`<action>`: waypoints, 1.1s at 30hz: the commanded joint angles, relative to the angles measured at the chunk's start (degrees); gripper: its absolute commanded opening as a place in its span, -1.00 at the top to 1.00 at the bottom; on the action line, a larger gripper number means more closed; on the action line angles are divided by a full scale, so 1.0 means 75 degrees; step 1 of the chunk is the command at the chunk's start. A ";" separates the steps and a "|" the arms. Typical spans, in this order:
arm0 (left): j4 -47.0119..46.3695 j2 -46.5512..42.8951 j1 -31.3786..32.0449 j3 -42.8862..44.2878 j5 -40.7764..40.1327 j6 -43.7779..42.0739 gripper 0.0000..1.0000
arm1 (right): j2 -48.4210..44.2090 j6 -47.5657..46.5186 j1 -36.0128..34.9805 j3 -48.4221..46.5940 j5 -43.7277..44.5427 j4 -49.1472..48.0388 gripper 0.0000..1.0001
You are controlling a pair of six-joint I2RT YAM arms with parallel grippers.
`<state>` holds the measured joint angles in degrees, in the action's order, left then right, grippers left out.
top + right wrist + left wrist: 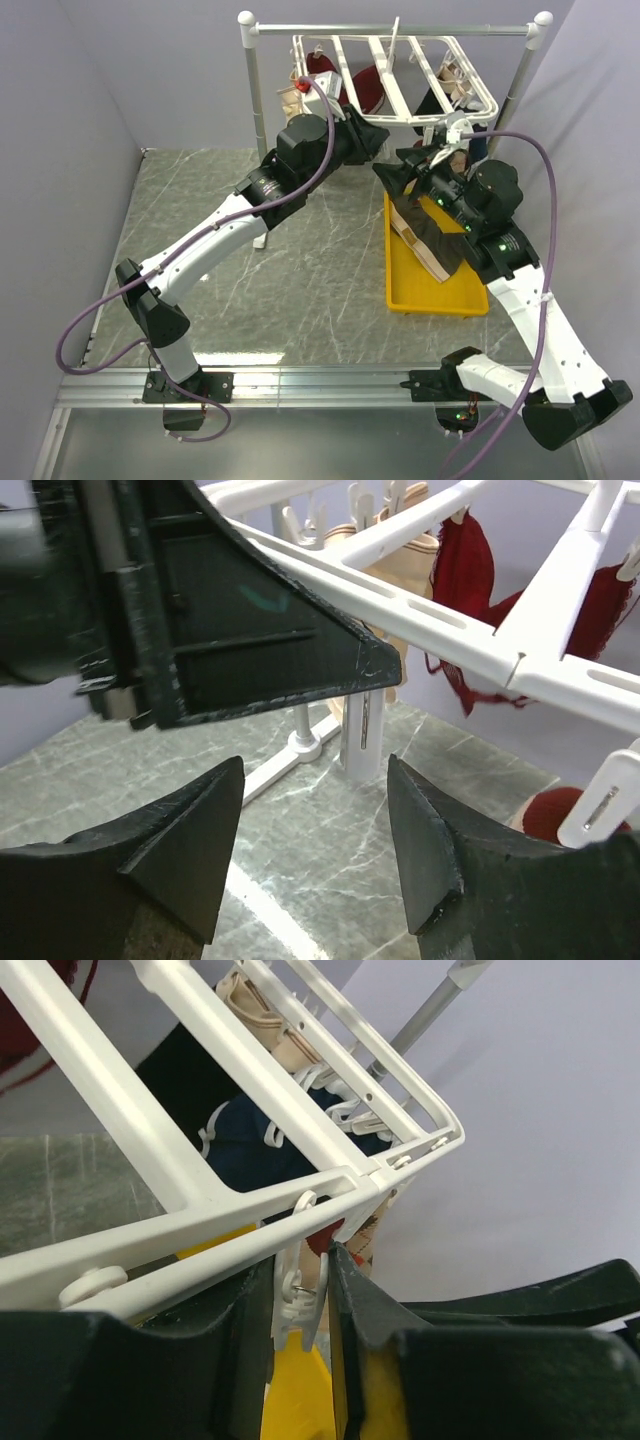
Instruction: Clip the underwear to the hanger
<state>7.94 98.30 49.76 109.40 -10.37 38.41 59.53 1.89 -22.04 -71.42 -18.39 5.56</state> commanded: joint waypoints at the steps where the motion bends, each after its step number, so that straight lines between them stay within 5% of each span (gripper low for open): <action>1: -0.0204 -0.0052 -0.0048 -0.0056 0.0561 0.0257 0.99 | -0.0284 -0.0088 0.0243 0.0124 -0.0358 0.0160 -0.31; 10: -0.0462 -0.0076 -0.0189 -0.0209 0.1183 0.0796 0.99 | 0.0007 0.0194 0.1462 0.0183 -0.2443 -0.0390 -0.18; 21: -0.0532 -0.0017 -0.0247 -0.0232 0.1313 0.0867 0.99 | 0.0290 -0.0145 0.1251 -0.0192 -0.2353 -0.0297 -0.25; 33: -0.0743 -0.0040 -0.0552 -0.0583 0.1711 0.0820 0.99 | -0.1349 -0.3572 0.2527 0.0791 -0.2727 0.3908 -0.41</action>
<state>4.91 98.30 45.43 105.12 -1.02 44.23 52.73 -13.26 -5.87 -67.75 -37.34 24.95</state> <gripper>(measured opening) 0.264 0.701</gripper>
